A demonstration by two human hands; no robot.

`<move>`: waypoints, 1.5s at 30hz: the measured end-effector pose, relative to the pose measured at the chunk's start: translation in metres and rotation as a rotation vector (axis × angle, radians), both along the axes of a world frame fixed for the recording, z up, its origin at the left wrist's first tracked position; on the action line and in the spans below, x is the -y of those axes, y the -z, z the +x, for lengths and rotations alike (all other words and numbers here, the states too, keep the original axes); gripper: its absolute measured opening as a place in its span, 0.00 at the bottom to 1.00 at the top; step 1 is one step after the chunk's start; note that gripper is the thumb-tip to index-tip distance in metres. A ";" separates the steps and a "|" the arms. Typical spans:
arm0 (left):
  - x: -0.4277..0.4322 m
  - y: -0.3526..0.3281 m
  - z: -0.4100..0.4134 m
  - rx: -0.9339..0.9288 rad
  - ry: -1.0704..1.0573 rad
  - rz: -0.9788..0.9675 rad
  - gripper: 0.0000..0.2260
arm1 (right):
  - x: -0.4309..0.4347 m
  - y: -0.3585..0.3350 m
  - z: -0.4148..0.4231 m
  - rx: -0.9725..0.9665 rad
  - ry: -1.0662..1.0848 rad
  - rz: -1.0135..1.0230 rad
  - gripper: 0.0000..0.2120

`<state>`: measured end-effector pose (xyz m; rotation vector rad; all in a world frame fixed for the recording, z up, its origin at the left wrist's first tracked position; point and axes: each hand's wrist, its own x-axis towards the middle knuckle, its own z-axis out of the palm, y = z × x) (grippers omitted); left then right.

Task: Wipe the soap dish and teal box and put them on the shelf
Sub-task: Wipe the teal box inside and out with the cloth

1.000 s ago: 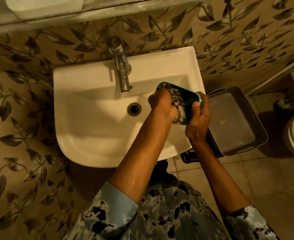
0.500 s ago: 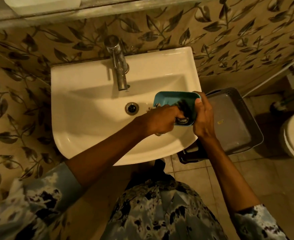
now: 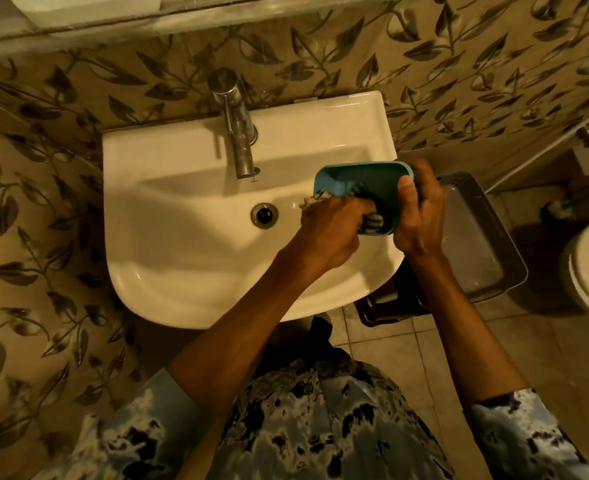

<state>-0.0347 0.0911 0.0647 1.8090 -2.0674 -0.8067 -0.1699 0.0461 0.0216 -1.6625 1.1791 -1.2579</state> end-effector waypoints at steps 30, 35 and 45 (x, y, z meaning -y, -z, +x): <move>-0.019 -0.034 0.066 -0.253 -0.459 -0.677 0.15 | 0.009 -0.025 -0.013 -0.489 -0.223 0.260 0.18; -0.032 -0.001 0.055 0.115 0.114 -0.525 0.16 | 0.011 -0.031 -0.008 -0.467 -0.327 0.314 0.14; -0.043 0.022 0.027 0.515 0.078 -0.069 0.08 | -0.002 -0.038 0.019 -0.454 -0.304 0.064 0.17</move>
